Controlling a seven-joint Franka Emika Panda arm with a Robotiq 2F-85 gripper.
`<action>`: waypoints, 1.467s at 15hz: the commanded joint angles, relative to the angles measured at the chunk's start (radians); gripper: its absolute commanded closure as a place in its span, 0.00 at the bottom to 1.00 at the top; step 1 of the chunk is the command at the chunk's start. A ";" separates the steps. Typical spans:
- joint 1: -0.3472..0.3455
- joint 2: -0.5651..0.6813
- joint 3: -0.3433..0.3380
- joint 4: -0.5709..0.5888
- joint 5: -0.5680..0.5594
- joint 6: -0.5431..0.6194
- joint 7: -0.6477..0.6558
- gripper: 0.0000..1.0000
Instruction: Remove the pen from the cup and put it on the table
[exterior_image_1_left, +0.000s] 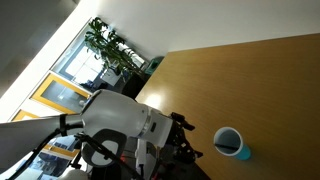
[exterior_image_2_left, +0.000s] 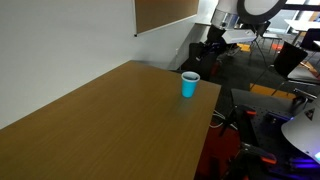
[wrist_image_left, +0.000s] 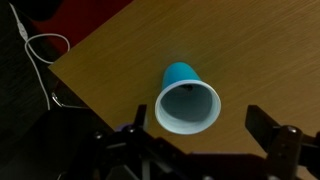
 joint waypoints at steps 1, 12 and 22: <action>0.026 0.062 -0.028 0.016 0.013 0.015 0.009 0.00; 0.062 0.213 -0.095 0.065 0.029 0.080 0.024 0.22; 0.150 0.336 -0.129 0.113 0.195 0.209 -0.008 0.41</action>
